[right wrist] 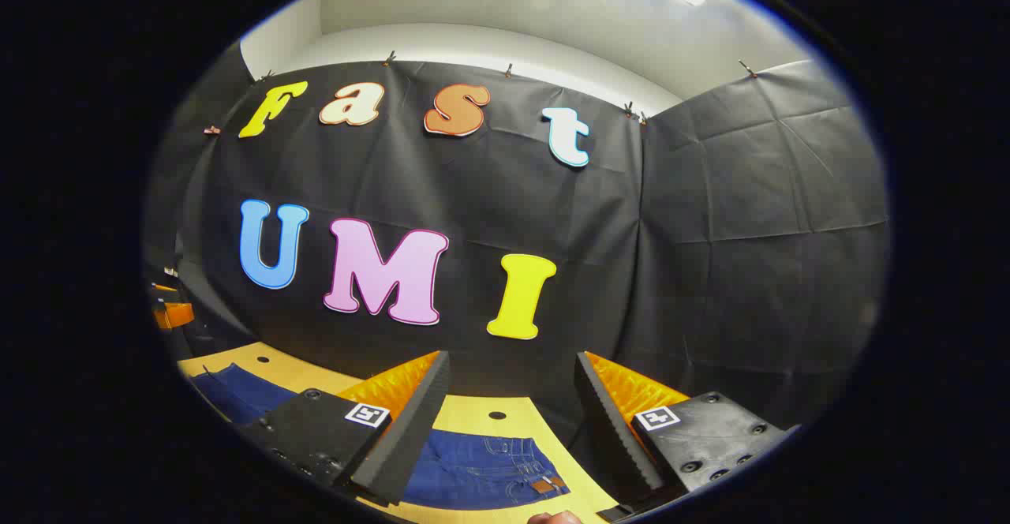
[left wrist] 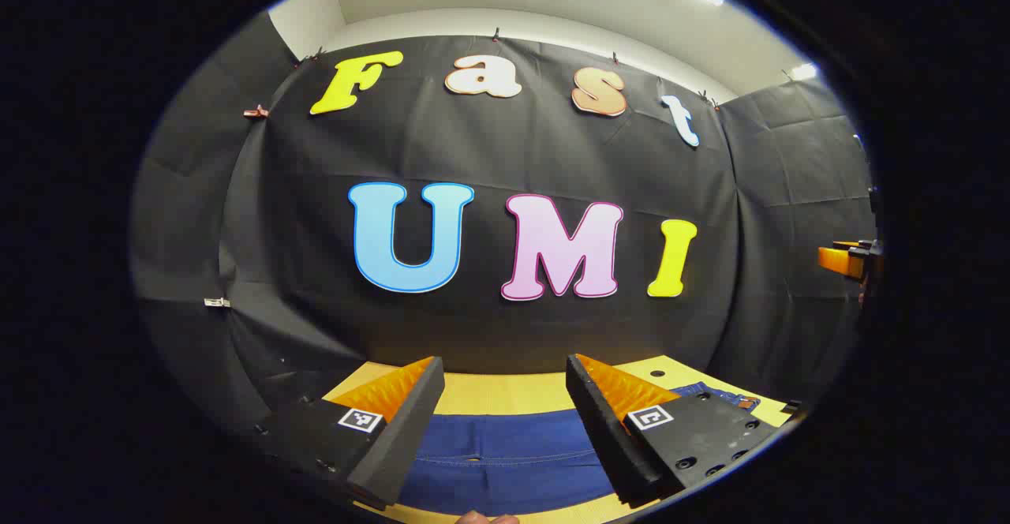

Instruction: Grasp the waist and the cuffs of the jeans and fold them to make the two legs overlap; first hold the waist and fold one-third of the jeans toward the cuffs, then hold the cuffs and fold the remaining one-third in the same direction to finish folding.

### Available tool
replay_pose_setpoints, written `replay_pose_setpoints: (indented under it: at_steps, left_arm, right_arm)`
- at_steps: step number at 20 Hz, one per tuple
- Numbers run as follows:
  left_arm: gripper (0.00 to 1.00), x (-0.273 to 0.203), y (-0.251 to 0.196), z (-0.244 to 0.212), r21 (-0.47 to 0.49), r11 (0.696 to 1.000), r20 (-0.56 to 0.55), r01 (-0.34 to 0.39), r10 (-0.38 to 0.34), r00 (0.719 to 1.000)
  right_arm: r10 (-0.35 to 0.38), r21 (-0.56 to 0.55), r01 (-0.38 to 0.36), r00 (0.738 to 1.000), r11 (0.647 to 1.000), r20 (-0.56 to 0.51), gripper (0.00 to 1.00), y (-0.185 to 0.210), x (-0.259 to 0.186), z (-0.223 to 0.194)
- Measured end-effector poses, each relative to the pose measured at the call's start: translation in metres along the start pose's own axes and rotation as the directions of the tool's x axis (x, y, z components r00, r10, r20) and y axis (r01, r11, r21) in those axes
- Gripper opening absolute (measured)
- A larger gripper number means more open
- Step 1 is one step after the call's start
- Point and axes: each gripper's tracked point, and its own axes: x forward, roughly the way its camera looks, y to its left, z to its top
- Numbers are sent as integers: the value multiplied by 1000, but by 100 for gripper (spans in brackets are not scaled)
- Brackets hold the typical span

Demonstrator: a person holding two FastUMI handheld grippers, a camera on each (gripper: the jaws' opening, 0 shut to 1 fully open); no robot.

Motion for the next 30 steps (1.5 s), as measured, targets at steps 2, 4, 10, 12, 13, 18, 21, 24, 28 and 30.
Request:
replay_pose_setpoints:
  at_steps: [2, 4, 10, 12, 13, 18, 21, 24, 28, 30]
  left_arm:
    - [97, 1, -3, 0, -19, 1000, -2, 4, -4, 1000]
    - [96, 0, -5, 4, -25, 1000, 2, 10, -10, 1000]
    - [97, -9, 1, 10, 5, 1000, 22, 6, -6, 1000]
    - [97, -12, 7, 7, 3, 1000, 10, -5, 5, 1000]
    - [97, -15, 11, 6, 5, 1000, 9, -11, 11, 1000]
    - [97, -27, 46, -1, 44, 998, 5, -53, 53, 999]
    - [97, -34, 74, -27, 13, 997, -63, -81, 82, 995]
    - [97, -29, 106, -67, 73, 997, -129, -33, 42, 991]
    - [97, -23, 139, -123, 110, 993, -282, 48, -15, 959]
    - [97, -22, 147, -150, 113, 986, -355, 123, -75, 932]
  right_arm:
    - [5, -32, -5, 1000, 999, -10, 97, 0, -6, -6]
    - [19, -48, -19, 1000, 999, -5, 97, 4, -11, -4]
    - [29, -21, -29, 1000, 999, 6, 96, 14, -11, 0]
    - [35, -10, -35, 999, 999, 4, 96, 20, -11, -3]
    - [39, -16, -39, 999, 999, 4, 96, 23, -10, -4]
    - [30, -55, -28, 999, 998, 28, 96, 22, 3, -4]
    - [36, -58, -35, 999, 998, 31, 97, 27, 20, -7]
    - [-55, -167, 60, 998, 984, 35, 97, 4, 43, -30]
    - [25, -206, -46, 995, 977, -101, 97, 31, 55, -86]
    - [134, -249, -176, 975, 952, -177, 97, 51, 59, -118]
